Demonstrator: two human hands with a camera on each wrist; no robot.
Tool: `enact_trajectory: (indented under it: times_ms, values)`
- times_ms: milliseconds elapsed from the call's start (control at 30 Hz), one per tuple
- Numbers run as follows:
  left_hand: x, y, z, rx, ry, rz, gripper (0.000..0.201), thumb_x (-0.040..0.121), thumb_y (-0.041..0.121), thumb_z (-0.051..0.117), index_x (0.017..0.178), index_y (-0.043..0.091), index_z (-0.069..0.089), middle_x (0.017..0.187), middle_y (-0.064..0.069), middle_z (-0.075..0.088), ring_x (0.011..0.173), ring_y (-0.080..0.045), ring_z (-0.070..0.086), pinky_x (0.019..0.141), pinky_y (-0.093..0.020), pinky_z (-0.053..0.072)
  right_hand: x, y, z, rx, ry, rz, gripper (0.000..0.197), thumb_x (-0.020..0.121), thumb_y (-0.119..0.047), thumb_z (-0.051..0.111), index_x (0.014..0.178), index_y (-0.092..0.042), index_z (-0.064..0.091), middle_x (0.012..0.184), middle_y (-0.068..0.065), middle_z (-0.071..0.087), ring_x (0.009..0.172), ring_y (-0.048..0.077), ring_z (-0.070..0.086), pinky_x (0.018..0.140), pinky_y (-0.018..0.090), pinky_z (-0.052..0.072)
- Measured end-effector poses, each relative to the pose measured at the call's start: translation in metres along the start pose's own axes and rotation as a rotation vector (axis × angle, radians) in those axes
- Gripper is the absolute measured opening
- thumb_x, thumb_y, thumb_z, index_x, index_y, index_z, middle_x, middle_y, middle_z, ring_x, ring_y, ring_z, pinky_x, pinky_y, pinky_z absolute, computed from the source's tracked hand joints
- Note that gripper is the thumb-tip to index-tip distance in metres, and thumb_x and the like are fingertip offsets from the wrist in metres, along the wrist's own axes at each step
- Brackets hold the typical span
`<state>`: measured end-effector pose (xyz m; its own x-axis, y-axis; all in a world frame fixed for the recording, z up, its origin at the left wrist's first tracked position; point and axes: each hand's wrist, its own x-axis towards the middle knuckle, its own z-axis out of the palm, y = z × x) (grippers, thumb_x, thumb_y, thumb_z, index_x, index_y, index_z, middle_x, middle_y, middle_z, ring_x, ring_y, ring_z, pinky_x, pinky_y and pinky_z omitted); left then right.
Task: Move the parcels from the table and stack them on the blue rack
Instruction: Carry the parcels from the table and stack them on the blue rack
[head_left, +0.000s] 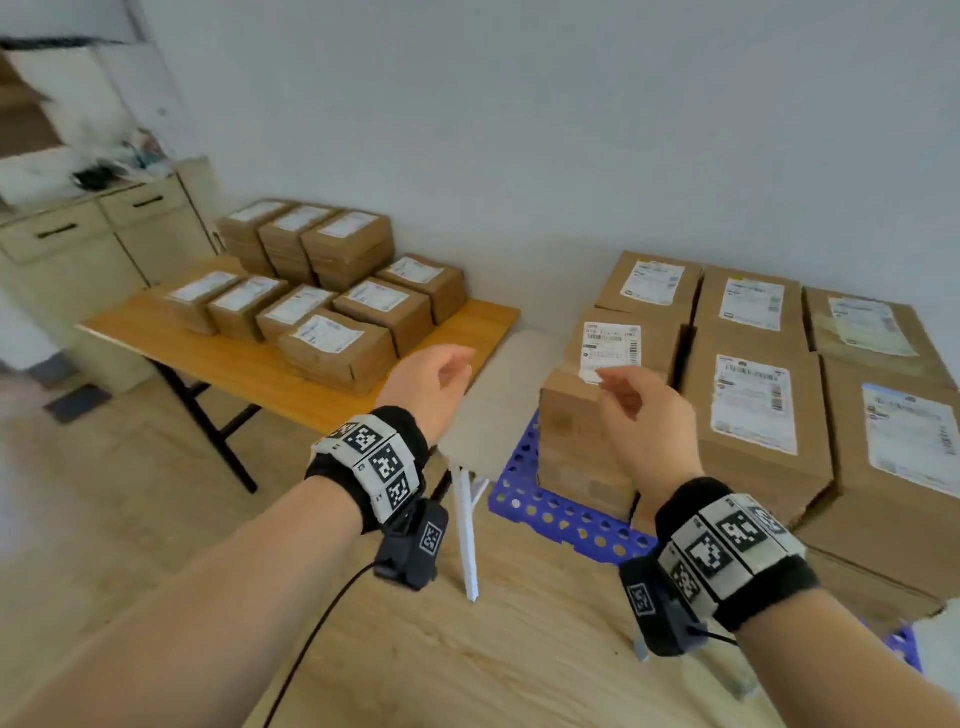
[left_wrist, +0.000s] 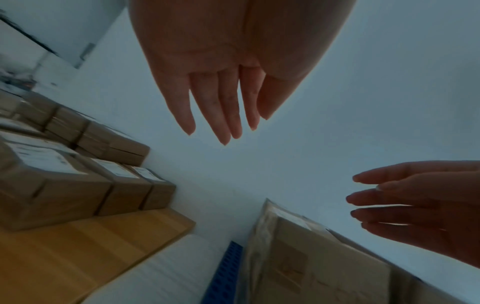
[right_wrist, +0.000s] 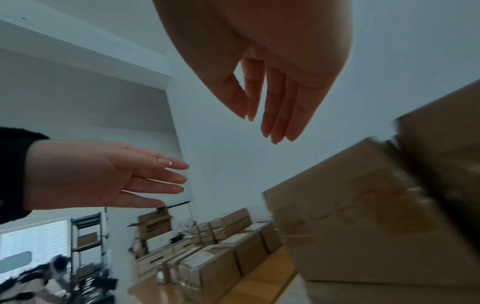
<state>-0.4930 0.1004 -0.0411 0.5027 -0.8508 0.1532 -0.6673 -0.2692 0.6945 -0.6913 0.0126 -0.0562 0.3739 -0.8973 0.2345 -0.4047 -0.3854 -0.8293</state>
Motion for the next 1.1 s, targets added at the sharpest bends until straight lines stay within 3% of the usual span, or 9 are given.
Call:
enact_trajectory:
  times_ms: [100, 233, 367, 533, 633, 733, 900, 1000, 1100]
  values:
    - [0.004, -0.037, -0.036, -0.01, 0.045, -0.038, 0.029, 0.096, 0.023, 0.047, 0.124, 0.023, 0.055, 0.124, 0.004, 0.058, 0.102, -0.002, 0.048, 0.087, -0.017, 0.036, 0.013, -0.031, 0.048, 0.037, -0.042, -0.041, 0.026, 0.093, -0.012, 0.052, 0.117, -0.014, 0.06, 0.098, -0.004, 0.061, 0.093, 0.012, 0.057, 0.077, 0.017, 0.041]
    - [0.019, -0.089, -0.093, -0.021, 0.076, -0.067, 0.029, 0.096, 0.024, 0.047, 0.124, 0.023, 0.056, 0.123, 0.003, 0.058, 0.11, -0.008, 0.052, 0.091, -0.021, 0.04, 0.035, -0.077, 0.119, 0.048, -0.059, -0.091, 0.026, 0.093, -0.014, 0.052, 0.117, -0.014, 0.061, 0.096, -0.004, 0.06, 0.091, 0.011, 0.056, 0.078, 0.02, 0.041]
    - [0.041, -0.14, -0.15, -0.016, 0.107, -0.061, 0.028, 0.096, 0.025, 0.047, 0.123, 0.026, 0.056, 0.122, 0.005, 0.057, 0.104, -0.004, 0.05, 0.089, -0.021, 0.04, 0.058, -0.127, 0.194, 0.081, -0.069, -0.11, 0.025, 0.093, -0.015, 0.051, 0.117, -0.018, 0.06, 0.093, -0.007, 0.058, 0.084, 0.004, 0.053, 0.066, 0.007, 0.036]
    - [0.079, -0.19, -0.206, 0.057, 0.084, -0.022, 0.033, 0.096, 0.026, 0.046, 0.129, 0.025, 0.051, 0.128, 0.005, 0.056, 0.117, -0.011, 0.051, 0.098, -0.026, 0.042, 0.088, -0.173, 0.266, 0.133, -0.06, -0.097, 0.027, 0.092, -0.015, 0.053, 0.119, -0.018, 0.058, 0.097, -0.006, 0.06, 0.083, -0.001, 0.052, 0.063, 0.006, 0.036]
    - [0.11, -0.214, -0.222, 0.115, 0.073, -0.012, 0.036, 0.097, 0.026, 0.046, 0.133, 0.023, 0.049, 0.133, 0.004, 0.053, 0.122, -0.013, 0.048, 0.095, -0.023, 0.036, 0.108, -0.188, 0.299, 0.121, -0.088, -0.094, 0.03, 0.092, -0.015, 0.053, 0.122, -0.018, 0.056, 0.105, -0.005, 0.06, 0.083, -0.003, 0.051, 0.062, 0.006, 0.037]
    - [0.153, -0.239, -0.23, 0.119, 0.066, -0.011, 0.036, 0.096, 0.028, 0.046, 0.132, 0.025, 0.049, 0.134, 0.004, 0.052, 0.124, -0.014, 0.047, 0.103, -0.031, 0.039, 0.139, -0.196, 0.328, 0.115, -0.108, -0.075, 0.031, 0.092, -0.015, 0.052, 0.123, -0.019, 0.054, 0.107, -0.005, 0.059, 0.083, -0.002, 0.05, 0.062, 0.008, 0.038]
    - [0.231, -0.269, -0.23, 0.124, 0.048, -0.012, 0.039, 0.095, 0.027, 0.048, 0.134, 0.024, 0.047, 0.136, 0.002, 0.05, 0.125, -0.015, 0.046, 0.103, -0.031, 0.039, 0.211, -0.199, 0.371, 0.135, -0.082, -0.051, 0.034, 0.092, -0.016, 0.054, 0.125, -0.02, 0.053, 0.102, -0.008, 0.056, 0.088, 0.003, 0.051, 0.067, 0.009, 0.04]
    - [0.278, -0.284, -0.234, 0.145, 0.029, -0.019, 0.041, 0.095, 0.027, 0.049, 0.135, 0.024, 0.045, 0.136, 0.002, 0.05, 0.123, -0.014, 0.047, 0.099, -0.026, 0.037, 0.26, -0.199, 0.394, 0.145, -0.09, -0.013, 0.039, 0.091, -0.018, 0.057, 0.129, -0.02, 0.049, 0.108, -0.006, 0.056, 0.095, 0.007, 0.054, 0.074, 0.017, 0.044]
    - [0.321, -0.301, -0.242, 0.143, 0.038, -0.03, 0.042, 0.094, 0.027, 0.051, 0.135, 0.025, 0.044, 0.135, 0.002, 0.051, 0.123, -0.014, 0.048, 0.101, -0.03, 0.039, 0.298, -0.2, 0.419, 0.117, -0.133, -0.004, 0.049, 0.088, -0.024, 0.062, 0.134, -0.021, 0.044, 0.122, -0.003, 0.055, 0.1, 0.008, 0.052, 0.079, 0.023, 0.043]
